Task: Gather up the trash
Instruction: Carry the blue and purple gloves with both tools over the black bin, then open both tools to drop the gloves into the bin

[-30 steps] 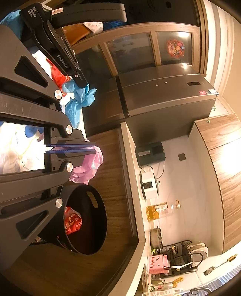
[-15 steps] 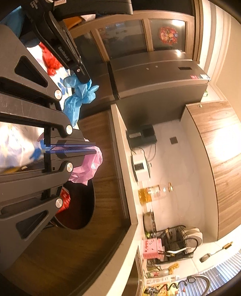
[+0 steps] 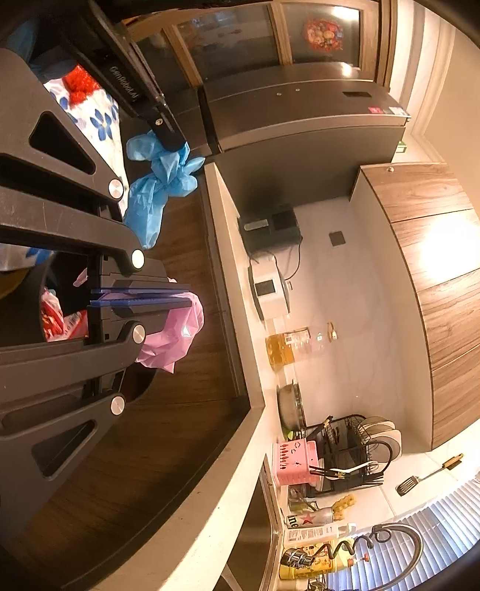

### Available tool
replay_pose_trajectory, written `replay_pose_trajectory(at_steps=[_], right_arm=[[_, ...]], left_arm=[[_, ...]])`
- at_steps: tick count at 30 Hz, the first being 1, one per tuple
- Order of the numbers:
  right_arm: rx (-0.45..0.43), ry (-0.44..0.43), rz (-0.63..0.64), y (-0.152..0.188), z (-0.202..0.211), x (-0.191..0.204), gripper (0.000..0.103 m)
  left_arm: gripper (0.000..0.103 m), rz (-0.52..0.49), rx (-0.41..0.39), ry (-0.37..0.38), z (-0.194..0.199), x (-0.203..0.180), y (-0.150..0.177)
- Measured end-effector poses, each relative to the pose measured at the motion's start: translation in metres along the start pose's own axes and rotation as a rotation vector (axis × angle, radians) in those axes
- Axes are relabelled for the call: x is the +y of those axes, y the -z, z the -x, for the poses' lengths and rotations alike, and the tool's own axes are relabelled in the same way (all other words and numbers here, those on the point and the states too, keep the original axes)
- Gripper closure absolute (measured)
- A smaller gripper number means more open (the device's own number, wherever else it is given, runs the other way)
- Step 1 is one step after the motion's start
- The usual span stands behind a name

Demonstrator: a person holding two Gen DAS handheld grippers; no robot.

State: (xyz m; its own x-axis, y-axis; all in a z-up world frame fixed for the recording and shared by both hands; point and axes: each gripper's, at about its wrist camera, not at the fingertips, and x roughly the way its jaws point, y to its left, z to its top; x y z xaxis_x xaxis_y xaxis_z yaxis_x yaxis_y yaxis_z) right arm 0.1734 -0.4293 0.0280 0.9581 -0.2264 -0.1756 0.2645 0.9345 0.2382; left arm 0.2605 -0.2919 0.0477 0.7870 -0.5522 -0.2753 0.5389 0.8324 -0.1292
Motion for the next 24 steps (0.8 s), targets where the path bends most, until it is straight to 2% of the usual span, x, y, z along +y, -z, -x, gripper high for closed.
replay_pose_trajectory(at_steps=[14, 16, 18, 21, 23, 24], right_arm=[[0.067, 0.021, 0.013, 0.005, -0.045, -0.019, 0.100], [0.076, 0.025, 0.013, 0.007, -0.050, -0.020, 0.093], [0.082, 0.032, 0.026, 0.009, -0.053, -0.021, 0.069], [0.083, 0.049, 0.033, 0.011, -0.054, -0.024, 0.065], [0.084, 0.058, 0.024, 0.013, -0.052, -0.028, 0.065], [0.085, 0.065, 0.019, 0.013, -0.051, -0.030, 0.062]], left_arm=[[0.102, -0.023, 0.064, 0.050, -0.053, -0.016, 0.019], [0.102, -0.030, 0.080, 0.057, -0.058, -0.018, 0.024], [0.099, -0.062, 0.095, 0.034, -0.062, -0.020, 0.029], [0.079, -0.065, 0.118, 0.026, -0.068, -0.015, 0.035], [0.055, -0.052, 0.114, 0.010, -0.067, -0.009, 0.038], [0.053, -0.049, 0.111, 0.001, -0.065, -0.006, 0.039]])
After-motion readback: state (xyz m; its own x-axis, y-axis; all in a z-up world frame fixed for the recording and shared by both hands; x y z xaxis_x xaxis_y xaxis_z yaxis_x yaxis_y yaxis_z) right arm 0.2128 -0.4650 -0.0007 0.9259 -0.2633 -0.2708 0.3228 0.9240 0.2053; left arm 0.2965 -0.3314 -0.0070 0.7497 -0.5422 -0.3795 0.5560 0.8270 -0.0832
